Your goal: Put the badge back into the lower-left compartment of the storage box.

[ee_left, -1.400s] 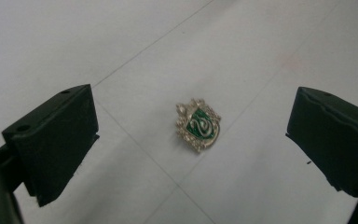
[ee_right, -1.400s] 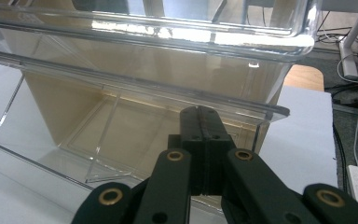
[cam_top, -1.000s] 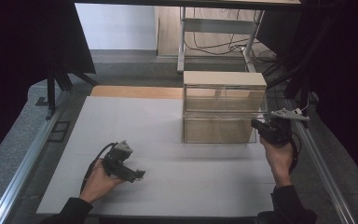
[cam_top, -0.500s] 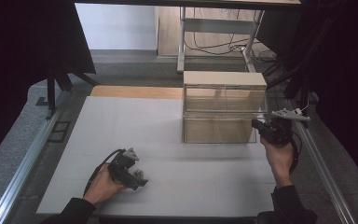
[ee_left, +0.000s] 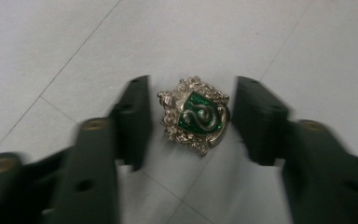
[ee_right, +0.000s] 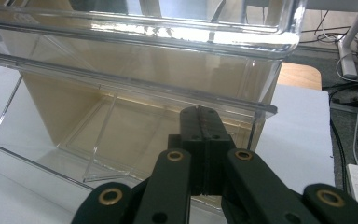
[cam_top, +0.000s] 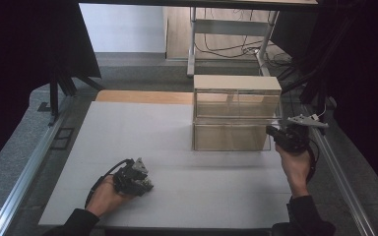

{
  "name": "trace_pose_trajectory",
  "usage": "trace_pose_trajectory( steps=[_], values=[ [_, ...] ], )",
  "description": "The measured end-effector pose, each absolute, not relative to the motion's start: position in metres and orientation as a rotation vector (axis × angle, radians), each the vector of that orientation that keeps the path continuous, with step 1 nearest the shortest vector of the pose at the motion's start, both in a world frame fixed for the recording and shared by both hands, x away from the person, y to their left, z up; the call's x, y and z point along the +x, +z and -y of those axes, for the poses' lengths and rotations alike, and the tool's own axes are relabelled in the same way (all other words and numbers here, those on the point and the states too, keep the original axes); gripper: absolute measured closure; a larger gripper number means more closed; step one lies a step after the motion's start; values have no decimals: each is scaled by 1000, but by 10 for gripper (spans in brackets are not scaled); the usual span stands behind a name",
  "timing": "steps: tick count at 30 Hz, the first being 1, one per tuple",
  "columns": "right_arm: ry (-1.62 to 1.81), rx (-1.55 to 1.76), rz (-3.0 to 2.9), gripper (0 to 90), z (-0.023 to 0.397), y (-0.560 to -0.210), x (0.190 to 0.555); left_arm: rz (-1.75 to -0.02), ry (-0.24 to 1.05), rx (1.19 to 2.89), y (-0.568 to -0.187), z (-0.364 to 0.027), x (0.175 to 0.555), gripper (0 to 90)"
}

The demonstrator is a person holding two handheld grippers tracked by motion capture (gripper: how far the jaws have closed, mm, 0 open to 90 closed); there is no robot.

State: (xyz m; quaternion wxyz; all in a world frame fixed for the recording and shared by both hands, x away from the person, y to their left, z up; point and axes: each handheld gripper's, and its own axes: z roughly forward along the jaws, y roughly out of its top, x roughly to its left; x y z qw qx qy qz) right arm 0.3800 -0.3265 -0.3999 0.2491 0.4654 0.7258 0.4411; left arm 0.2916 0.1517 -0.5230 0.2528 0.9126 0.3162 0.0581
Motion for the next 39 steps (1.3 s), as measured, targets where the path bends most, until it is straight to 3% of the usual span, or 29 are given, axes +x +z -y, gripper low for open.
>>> trace_pose_trajectory(
  steps=[4,5,7,18,39],
  values=[
    [1202,1268,-1977,896,327,-400,380,-879,129,2477,-521,-151,292,582],
    [1202,1268,-1977,896,327,-400,380,-878,132,2437,-518,-155,291,625],
    [1203,1268,-1976,896,327,-400,380,-869,17,2354,-512,-162,294,836],
    [1201,1269,-1976,896,327,-400,380,-910,-53,2350,-508,-162,295,872],
    [1207,1270,-1968,896,328,-401,380,-900,23,2218,-481,-160,290,872]
  ],
)
